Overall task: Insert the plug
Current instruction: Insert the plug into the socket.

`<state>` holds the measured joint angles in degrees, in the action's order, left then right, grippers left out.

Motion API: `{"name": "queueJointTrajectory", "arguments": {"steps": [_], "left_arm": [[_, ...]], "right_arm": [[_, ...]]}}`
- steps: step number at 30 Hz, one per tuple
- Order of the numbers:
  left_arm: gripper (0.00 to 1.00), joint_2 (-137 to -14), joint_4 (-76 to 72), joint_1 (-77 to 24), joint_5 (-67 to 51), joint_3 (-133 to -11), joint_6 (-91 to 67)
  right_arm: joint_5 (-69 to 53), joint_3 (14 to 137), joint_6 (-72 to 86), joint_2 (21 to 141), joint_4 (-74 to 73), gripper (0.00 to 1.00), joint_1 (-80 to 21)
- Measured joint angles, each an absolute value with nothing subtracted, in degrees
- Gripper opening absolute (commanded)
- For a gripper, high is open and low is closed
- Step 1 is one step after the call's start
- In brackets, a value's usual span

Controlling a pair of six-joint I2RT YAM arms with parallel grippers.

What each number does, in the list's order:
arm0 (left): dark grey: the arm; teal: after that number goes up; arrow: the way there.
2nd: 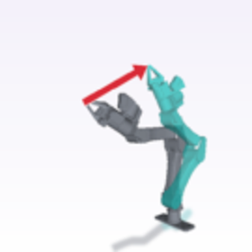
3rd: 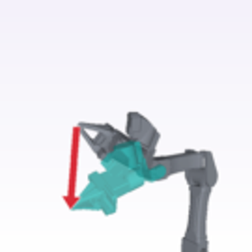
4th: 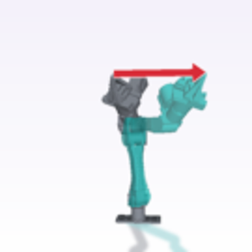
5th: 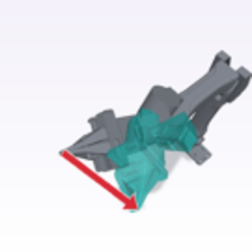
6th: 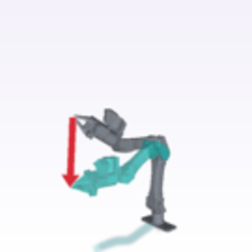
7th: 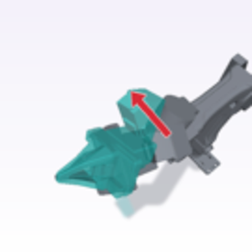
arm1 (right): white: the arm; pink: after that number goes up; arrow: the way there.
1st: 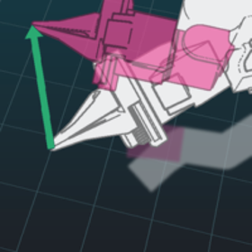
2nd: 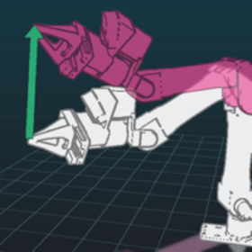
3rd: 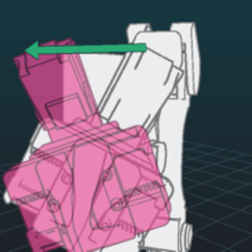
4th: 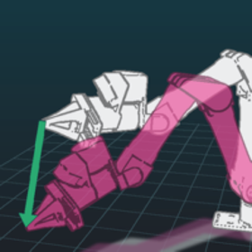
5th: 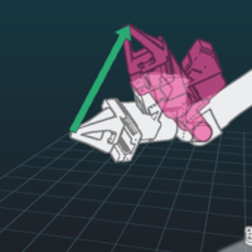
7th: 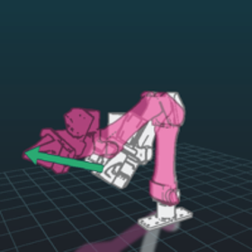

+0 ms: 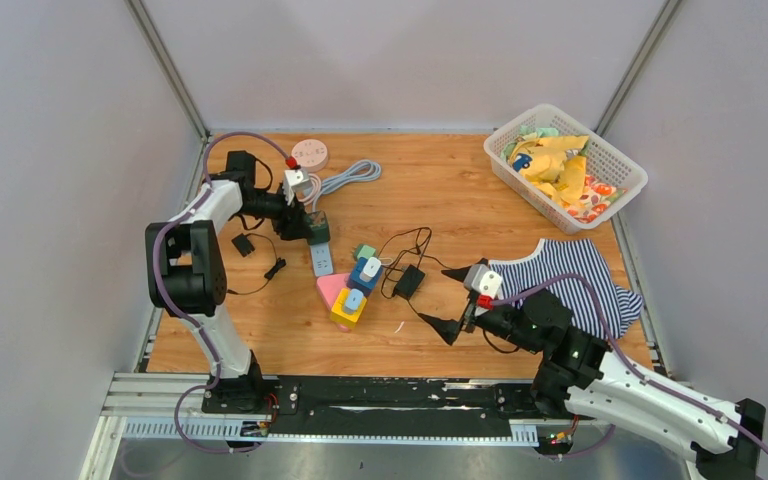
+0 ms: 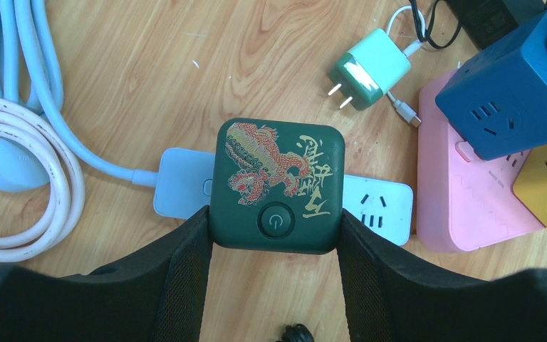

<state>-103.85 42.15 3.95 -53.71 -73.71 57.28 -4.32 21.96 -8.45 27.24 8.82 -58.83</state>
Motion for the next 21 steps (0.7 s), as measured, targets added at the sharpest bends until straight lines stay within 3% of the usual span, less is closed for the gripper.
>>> {"name": "queueJointTrajectory", "arguments": {"steps": [21], "left_arm": [[0.61,-103.83,42.54,3.40,-52.77,-74.04,57.43]], "right_arm": [[-2.02,21.98,-7.81,25.87,7.70,0.97,-58.83]]}}
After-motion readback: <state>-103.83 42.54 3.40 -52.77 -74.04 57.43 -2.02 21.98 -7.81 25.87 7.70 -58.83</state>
